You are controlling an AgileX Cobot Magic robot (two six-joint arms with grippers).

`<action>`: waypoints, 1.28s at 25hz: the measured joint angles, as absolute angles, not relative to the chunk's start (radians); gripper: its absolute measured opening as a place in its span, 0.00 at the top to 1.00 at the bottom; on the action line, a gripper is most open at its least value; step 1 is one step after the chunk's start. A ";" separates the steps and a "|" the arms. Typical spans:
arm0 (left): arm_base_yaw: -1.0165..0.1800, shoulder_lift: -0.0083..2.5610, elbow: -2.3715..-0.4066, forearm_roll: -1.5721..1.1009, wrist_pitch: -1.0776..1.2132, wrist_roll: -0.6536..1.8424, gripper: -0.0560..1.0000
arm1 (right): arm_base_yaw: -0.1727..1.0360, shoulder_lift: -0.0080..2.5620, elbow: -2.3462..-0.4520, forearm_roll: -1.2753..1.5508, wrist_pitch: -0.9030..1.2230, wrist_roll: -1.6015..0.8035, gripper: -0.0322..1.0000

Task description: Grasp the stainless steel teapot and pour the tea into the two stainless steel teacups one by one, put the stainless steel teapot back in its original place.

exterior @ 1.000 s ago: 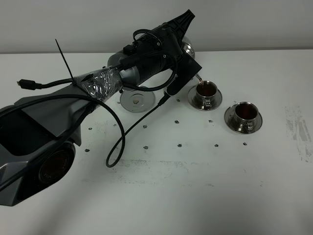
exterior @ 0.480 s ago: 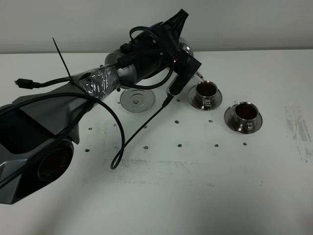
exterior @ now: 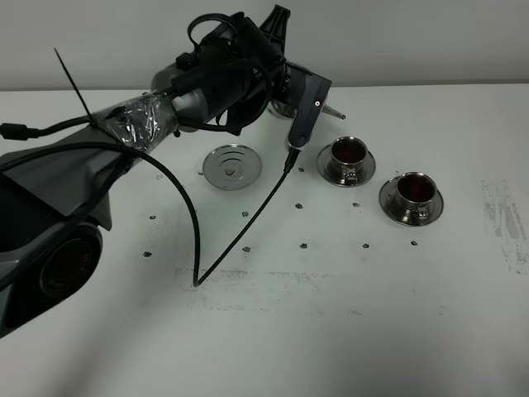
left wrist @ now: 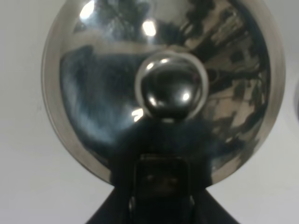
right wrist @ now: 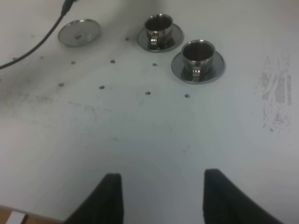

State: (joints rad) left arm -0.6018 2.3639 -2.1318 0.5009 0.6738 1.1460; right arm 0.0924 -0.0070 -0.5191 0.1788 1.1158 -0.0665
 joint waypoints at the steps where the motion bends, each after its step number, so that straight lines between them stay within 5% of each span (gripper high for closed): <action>1: -0.597 2.354 -2.132 0.478 0.679 1.131 0.72 | 0.092 -0.007 -0.519 0.179 1.116 -0.067 0.59; 15: -0.567 2.194 -2.079 0.114 0.799 0.780 0.72 | 0.092 -0.007 -0.519 0.180 1.114 -0.067 0.59; 32: -0.583 1.926 -1.425 -0.080 0.590 0.571 0.72 | 0.092 -0.007 -0.519 0.180 1.113 -0.067 0.59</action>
